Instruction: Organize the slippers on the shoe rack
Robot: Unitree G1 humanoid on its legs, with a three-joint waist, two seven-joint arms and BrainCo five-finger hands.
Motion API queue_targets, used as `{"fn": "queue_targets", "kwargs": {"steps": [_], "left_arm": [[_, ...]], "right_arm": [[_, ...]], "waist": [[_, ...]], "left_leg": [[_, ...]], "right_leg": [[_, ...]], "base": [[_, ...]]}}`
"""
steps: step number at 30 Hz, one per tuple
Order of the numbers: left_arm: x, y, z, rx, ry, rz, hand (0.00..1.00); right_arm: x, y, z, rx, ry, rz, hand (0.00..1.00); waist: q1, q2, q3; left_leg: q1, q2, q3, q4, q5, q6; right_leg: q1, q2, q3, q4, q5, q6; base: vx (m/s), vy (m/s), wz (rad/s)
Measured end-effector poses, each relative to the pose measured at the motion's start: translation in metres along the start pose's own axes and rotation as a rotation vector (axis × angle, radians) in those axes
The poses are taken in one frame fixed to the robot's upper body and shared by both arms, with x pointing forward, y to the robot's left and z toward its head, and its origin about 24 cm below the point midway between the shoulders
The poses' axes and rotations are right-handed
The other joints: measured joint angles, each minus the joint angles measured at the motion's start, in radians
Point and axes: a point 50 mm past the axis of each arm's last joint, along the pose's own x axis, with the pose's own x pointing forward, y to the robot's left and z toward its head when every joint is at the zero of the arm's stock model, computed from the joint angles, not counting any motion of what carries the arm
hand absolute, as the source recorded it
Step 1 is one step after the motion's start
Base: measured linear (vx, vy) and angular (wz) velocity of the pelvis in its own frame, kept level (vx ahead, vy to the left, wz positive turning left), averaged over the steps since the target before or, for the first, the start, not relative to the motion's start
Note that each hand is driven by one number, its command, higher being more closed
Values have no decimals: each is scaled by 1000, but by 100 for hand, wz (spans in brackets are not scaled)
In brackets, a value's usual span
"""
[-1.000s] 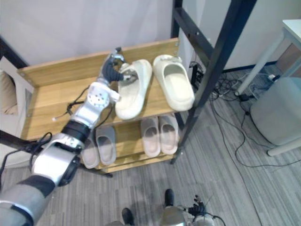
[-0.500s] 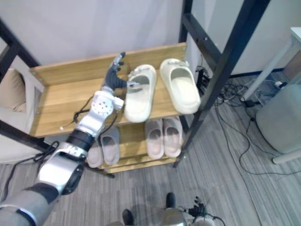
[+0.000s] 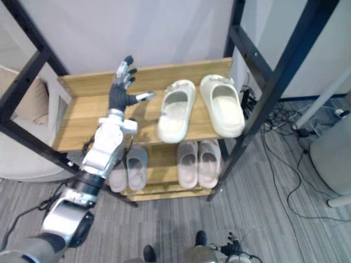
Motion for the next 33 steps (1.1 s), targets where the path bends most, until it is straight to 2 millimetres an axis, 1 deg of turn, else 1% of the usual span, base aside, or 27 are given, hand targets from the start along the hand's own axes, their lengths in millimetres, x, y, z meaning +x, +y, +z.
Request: {"fn": "queue_targets", "kwargs": {"steps": [3, 9, 12, 16, 18, 21, 27, 31, 33], "left_arm": [[-10, 1, -11, -45, 46, -6, 0], [-25, -9, -27, -116, 123, -46, 0], [-32, -19, -33, -134, 149, -91, 0], [-44, -38, -40, -189, 197, -154, 0], [-49, -48, -43, -195, 216, -194, 0], [-53, -58, -44, -205, 236, -240, 0], [-61, -74, -46, -213, 259, -310, 0], [-66, -84, -46, -215, 266, -355, 0], [-69, -94, -45, -231, 273, -385, 0]], "right_arm": [[0, 1, -2, -3, 11, 4, 0], [-2, 5, -7, -25, 26, 24, 0], [-2, 6, -8, -25, 33, 24, 0], [-2, 6, -8, -25, 32, 24, 0], [-2, 6, -8, -24, 33, 24, 0], [-2, 6, -8, -24, 33, 24, 0], [-2, 10, -9, -17, 35, 28, 0], [-3, 10, -9, -15, 36, 25, 0], [-3, 10, -9, -13, 37, 23, 0]], "waist": [[1, -13, -8], [11, -36, -27], [11, -39, -29], [13, -40, -29], [13, -41, -30], [13, -44, -32], [11, -65, -44], [12, -67, -45], [11, -67, -45]], "left_leg": [[3, -1, -18, 2, 1, 1], [8, -3, -30, 1, 1, 2], [9, -4, -35, 1, 1, 2], [7, -4, -38, 0, 1, 2], [3, -3, -45, 0, 1, 2], [-1, -2, -47, 0, 1, 2], [0, -2, -40, 0, 1, 1], [7, -1, -26, -1, 1, 1], [10, -1, -22, -1, 1, 1]], "right_leg": [[13, -2, -18, 0, -3, 2], [26, -4, -28, 0, -9, 7], [29, -5, -31, 0, -10, 9], [29, -5, -37, 0, -14, 11], [29, -4, -41, 0, -16, 12], [28, -3, -44, 0, -17, 12], [28, -3, -38, 0, -18, 13], [29, -3, -27, 0, -17, 12], [29, -2, -25, -1, -17, 12]], "base": [[-6, -5, 14], [-2, 1, 8], [-1, 4, 5], [1, -1, 1], [9, -5, 9], [8, -1, 6], [0, 0, 0], [-17, 5, -7], [-20, 1, -7]]}}
